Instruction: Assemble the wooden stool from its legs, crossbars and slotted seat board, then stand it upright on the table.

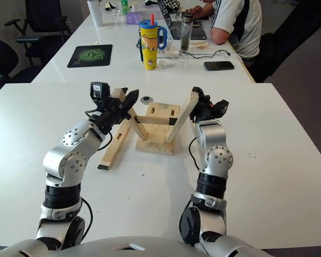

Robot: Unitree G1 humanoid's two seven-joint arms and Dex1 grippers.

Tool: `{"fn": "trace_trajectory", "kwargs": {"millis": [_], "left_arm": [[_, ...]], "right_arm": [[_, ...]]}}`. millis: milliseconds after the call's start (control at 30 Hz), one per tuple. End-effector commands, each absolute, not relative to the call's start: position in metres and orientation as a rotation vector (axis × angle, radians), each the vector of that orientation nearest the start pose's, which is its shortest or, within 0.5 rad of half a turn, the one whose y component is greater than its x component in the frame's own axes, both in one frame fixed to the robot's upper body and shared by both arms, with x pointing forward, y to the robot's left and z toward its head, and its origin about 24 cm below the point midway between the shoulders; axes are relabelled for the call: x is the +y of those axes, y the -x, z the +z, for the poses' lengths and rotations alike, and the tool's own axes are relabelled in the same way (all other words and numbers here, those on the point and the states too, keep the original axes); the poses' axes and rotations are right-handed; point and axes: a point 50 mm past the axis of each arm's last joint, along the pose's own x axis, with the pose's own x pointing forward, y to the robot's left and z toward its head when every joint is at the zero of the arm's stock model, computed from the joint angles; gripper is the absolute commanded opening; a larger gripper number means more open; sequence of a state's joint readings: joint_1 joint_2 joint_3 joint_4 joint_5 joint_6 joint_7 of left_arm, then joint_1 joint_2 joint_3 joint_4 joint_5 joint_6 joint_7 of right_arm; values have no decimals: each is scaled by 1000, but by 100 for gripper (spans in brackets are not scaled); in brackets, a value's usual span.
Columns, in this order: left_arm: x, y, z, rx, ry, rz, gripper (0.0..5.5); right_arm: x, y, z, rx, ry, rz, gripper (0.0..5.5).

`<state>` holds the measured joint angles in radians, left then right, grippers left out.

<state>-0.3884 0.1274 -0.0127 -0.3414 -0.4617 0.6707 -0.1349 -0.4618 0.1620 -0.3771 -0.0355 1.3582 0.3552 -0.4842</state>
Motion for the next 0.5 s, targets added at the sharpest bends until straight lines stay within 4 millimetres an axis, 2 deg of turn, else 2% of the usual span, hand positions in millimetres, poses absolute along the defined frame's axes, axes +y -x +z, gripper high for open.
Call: {"fn": "trace_trajectory", "kwargs": {"millis": [33, 133, 267, 400, 500], "left_arm": [[102, -288, 172, -64, 201, -530, 220], [102, -286, 174, -73, 201, -531, 220], [103, -283, 188, -138, 284, -538, 220], [108, -281, 217, -278, 396, -520, 220], [119, -280, 234, -355, 485, -479, 220]], "right_arm": [[-133, -314, 130, 127, -1562, -7, 256], [-162, -317, 153, -23, -1493, 36, 256], [-180, -321, 174, -111, -1375, 79, 256], [-180, -321, 168, -93, -1206, 52, 256], [-180, -316, 163, -92, -912, 37, 256]]}}
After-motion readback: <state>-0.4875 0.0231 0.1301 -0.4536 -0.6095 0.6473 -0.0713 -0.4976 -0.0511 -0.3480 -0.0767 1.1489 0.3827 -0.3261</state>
